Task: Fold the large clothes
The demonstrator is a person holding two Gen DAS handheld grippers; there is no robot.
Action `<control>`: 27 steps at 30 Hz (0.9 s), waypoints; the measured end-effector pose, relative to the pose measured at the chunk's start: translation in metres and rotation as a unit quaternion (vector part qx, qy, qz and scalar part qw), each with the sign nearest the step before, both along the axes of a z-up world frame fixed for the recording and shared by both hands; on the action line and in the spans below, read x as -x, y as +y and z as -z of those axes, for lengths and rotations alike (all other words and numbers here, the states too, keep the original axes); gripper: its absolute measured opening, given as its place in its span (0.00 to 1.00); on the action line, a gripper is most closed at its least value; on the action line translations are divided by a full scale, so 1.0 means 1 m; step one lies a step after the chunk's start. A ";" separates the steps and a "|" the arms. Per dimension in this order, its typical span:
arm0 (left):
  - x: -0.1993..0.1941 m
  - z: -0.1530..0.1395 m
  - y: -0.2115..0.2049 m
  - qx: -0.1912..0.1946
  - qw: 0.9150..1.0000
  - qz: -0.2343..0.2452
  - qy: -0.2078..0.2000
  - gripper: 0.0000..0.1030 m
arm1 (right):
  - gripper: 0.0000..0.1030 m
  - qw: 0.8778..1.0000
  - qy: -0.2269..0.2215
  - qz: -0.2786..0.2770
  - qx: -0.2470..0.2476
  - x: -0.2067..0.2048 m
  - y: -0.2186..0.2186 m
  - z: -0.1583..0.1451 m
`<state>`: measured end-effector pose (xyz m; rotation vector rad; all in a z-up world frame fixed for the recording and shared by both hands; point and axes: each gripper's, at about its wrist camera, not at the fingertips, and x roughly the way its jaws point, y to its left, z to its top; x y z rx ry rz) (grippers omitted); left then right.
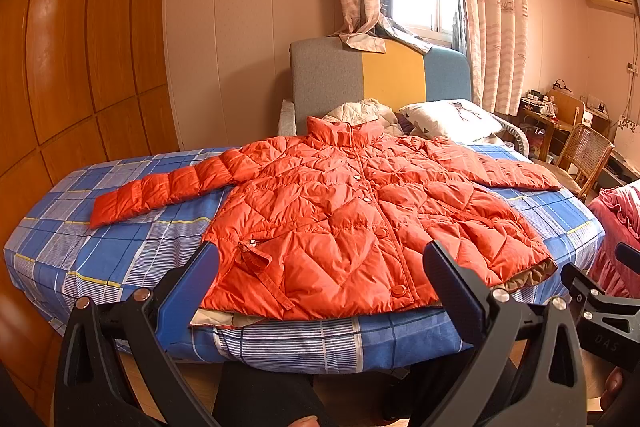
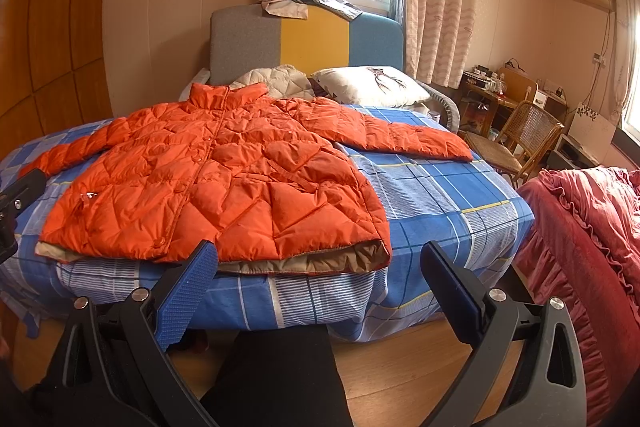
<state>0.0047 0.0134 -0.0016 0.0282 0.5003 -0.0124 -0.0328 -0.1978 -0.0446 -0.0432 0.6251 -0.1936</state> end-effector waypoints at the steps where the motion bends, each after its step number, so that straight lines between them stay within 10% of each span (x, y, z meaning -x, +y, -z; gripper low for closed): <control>1: 0.000 0.000 0.001 0.000 1.000 0.000 0.001 0.98 | 0.97 1.000 0.001 0.000 0.000 0.000 -0.002 0.000; 13: -0.020 0.024 0.017 0.017 0.999 -0.008 0.032 0.98 | 0.97 0.999 0.037 0.006 -0.016 -0.014 -0.017 0.020; 27: -0.099 0.059 0.042 0.011 0.995 -0.007 0.102 0.98 | 0.97 0.985 0.058 0.060 -0.153 -0.120 -0.093 0.021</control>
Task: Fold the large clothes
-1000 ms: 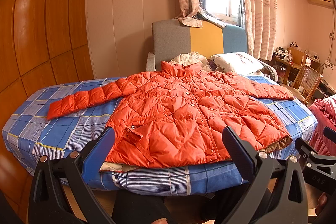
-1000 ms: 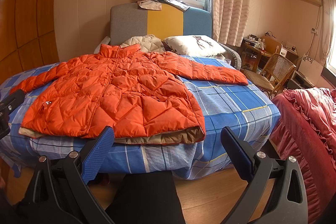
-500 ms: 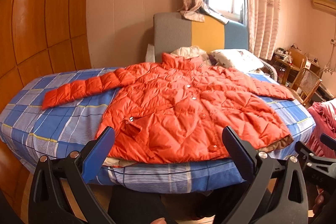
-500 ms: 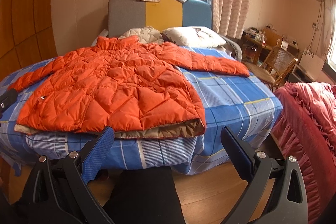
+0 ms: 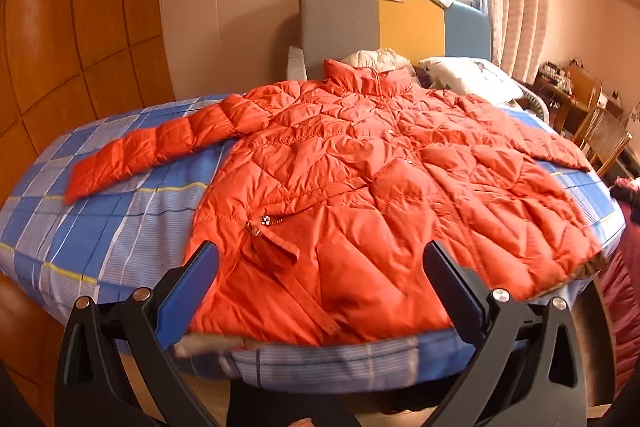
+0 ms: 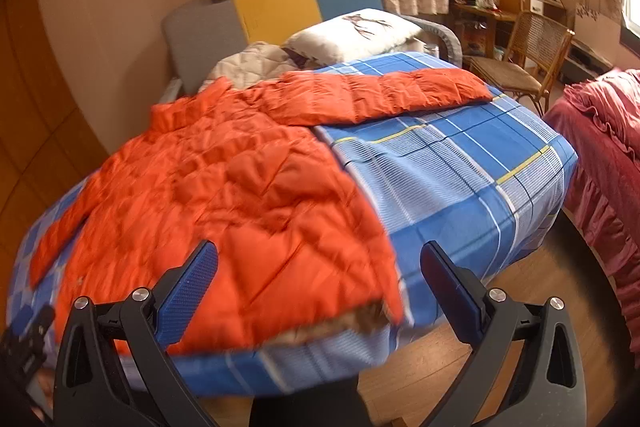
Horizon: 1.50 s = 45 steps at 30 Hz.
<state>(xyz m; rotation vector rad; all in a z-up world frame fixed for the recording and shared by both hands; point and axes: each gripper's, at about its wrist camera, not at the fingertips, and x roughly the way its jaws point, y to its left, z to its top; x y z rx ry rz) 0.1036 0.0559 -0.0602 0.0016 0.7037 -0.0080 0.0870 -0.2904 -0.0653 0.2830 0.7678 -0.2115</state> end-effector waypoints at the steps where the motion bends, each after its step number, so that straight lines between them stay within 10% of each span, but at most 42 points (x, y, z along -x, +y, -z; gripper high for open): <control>1: -0.008 0.005 0.001 -0.002 1.000 0.000 0.011 0.98 | 0.95 1.000 0.004 0.004 -0.008 -0.012 -0.010 0.004; 8: -0.052 0.024 0.022 0.031 0.998 -0.023 0.053 0.98 | 0.55 0.991 0.050 0.092 -0.082 -0.115 -0.109 0.041; 20: -0.104 0.041 0.038 0.021 0.993 -0.070 0.090 0.98 | 0.54 0.954 0.060 0.231 -0.180 -0.209 -0.218 0.086; 28: -0.127 0.049 0.035 0.046 0.991 -0.061 0.112 0.89 | 0.06 0.938 0.038 0.268 -0.215 -0.235 -0.252 0.100; 38: -0.151 0.051 0.025 0.071 0.990 -0.019 0.119 0.58 | 0.03 0.995 -0.034 0.096 -0.024 -0.276 -0.163 0.008; 45: -0.159 0.042 0.022 0.099 0.989 0.012 0.108 0.51 | 0.03 0.988 -0.039 -0.122 0.083 -0.305 -0.007 -0.020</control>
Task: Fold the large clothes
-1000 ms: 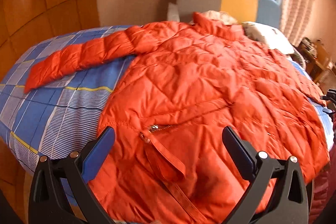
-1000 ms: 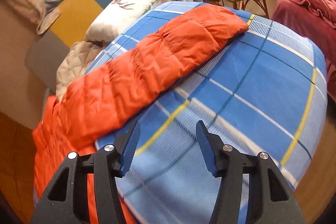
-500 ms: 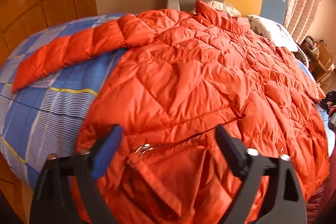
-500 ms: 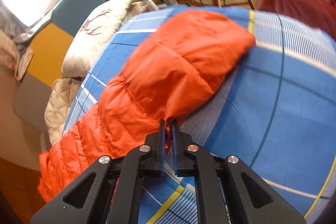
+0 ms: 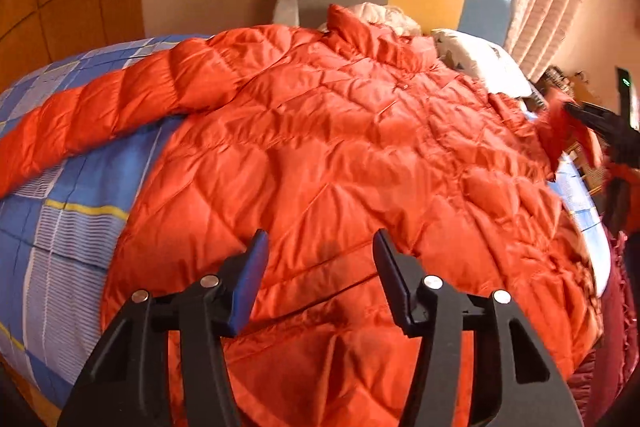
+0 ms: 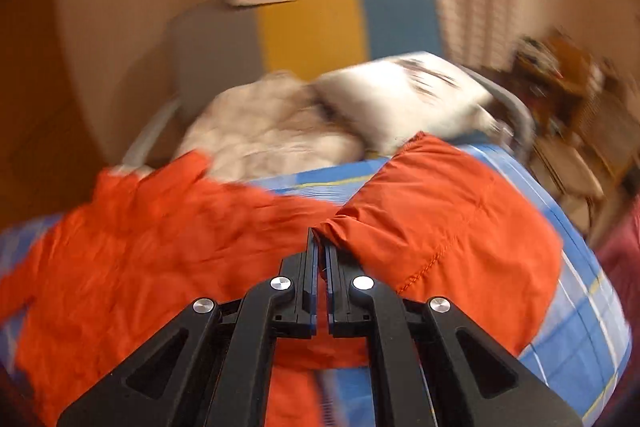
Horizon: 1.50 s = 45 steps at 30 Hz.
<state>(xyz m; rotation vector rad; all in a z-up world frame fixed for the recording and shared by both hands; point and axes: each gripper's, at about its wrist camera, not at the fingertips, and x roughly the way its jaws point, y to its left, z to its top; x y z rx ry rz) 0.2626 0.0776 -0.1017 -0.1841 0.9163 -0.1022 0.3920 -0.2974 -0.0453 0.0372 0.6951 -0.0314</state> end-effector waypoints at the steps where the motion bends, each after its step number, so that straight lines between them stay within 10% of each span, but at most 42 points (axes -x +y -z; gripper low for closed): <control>1: -0.001 -0.002 -0.001 0.002 1.000 0.005 -0.004 0.51 | 0.03 0.999 0.009 -0.037 0.013 -0.003 0.027 0.002; 9: -0.006 -0.011 0.007 0.022 1.000 0.011 -0.014 0.52 | 0.06 0.981 0.067 -0.175 0.047 0.005 0.178 0.045; 12: -0.008 -0.011 0.011 0.030 0.999 0.009 -0.015 0.52 | 0.69 0.982 0.081 -0.167 0.018 0.011 0.186 0.055; 14: -0.011 -0.011 0.013 0.035 0.999 0.009 -0.015 0.52 | 0.79 0.984 0.073 -0.161 -0.014 0.023 0.179 0.058; 19: -0.019 -0.014 0.011 0.037 0.999 0.009 -0.025 0.52 | 0.79 0.980 0.081 -0.147 -0.107 0.047 0.150 0.056; 27: -0.027 -0.012 -0.003 0.044 0.999 0.021 -0.021 0.62 | 0.83 0.968 0.051 0.057 -0.240 0.028 0.068 0.056; 31: -0.026 -0.013 -0.008 0.042 0.998 0.025 -0.025 0.66 | 0.84 0.965 0.032 -0.054 -0.254 0.001 0.105 0.034; 34: -0.032 -0.015 -0.009 0.051 0.998 0.030 -0.029 0.71 | 0.84 0.938 0.033 -0.164 -0.303 0.002 0.135 0.016; 45: -0.105 0.000 -0.008 0.122 0.992 0.007 0.000 0.73 | 0.84 0.938 0.070 -0.039 -0.337 0.058 0.079 0.045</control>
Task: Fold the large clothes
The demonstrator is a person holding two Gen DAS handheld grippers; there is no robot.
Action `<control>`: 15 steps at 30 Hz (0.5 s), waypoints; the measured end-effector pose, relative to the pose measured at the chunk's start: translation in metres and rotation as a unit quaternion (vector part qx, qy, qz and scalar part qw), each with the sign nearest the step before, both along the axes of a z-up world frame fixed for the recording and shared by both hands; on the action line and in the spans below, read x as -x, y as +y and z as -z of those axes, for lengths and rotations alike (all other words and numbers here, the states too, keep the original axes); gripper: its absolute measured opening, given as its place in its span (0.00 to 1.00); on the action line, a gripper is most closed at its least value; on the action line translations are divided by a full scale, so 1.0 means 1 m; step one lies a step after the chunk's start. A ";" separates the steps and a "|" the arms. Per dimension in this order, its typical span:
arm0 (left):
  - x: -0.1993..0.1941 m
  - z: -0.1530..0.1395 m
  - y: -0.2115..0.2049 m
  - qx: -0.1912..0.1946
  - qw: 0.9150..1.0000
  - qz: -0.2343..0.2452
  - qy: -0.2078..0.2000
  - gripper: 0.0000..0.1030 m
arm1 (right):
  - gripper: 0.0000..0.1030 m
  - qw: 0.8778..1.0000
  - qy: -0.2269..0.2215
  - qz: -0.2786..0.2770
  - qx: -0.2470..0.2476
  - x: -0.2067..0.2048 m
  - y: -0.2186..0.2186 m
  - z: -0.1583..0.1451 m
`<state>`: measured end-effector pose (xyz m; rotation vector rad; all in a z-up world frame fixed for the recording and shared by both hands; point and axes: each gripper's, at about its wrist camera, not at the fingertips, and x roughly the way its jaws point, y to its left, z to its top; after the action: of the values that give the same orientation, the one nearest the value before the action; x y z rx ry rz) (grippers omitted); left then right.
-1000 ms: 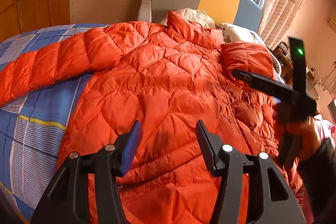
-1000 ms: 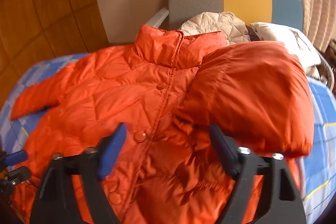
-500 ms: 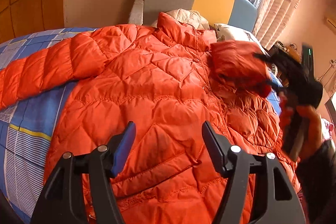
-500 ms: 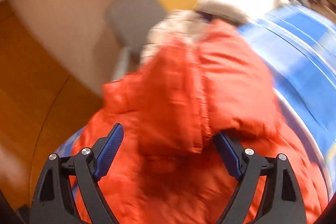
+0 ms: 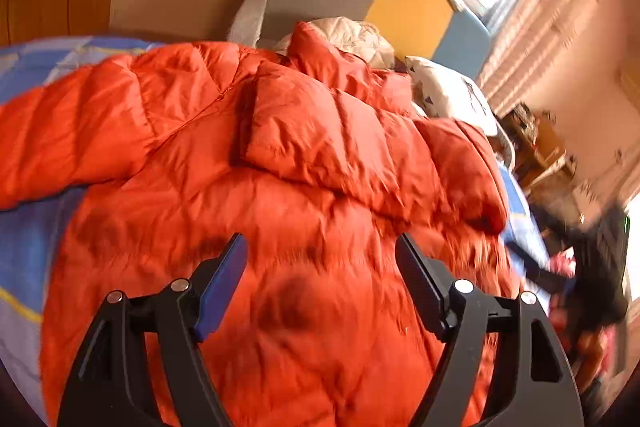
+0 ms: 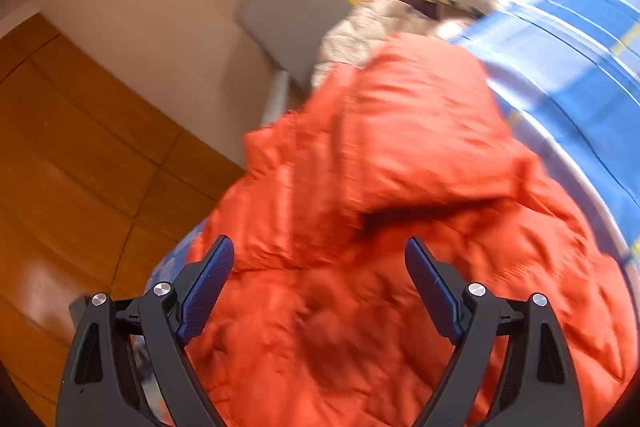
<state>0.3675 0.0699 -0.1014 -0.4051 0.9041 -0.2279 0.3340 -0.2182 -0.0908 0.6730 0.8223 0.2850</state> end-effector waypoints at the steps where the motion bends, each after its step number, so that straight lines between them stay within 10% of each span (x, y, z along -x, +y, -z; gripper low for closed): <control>1: -0.012 0.006 0.005 0.012 1.000 -0.012 0.013 0.73 | 0.84 1.000 0.006 0.008 -0.002 -0.001 -0.004 0.002; 8: -0.064 0.020 0.021 0.078 0.995 -0.044 0.035 0.53 | 0.84 0.995 0.037 0.081 -0.044 -0.009 -0.049 0.017; 12: -0.080 0.028 0.016 0.071 0.996 -0.040 0.044 0.03 | 0.84 0.996 0.027 0.070 -0.039 -0.002 -0.057 0.010; 15: -0.075 0.021 0.026 0.072 0.996 -0.048 0.022 0.02 | 0.84 0.998 0.001 0.055 -0.030 0.005 -0.058 0.001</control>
<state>0.4426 0.0958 -0.1222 -0.5876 0.9112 -0.1975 0.3288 -0.2761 -0.0917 0.7709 0.7778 0.2108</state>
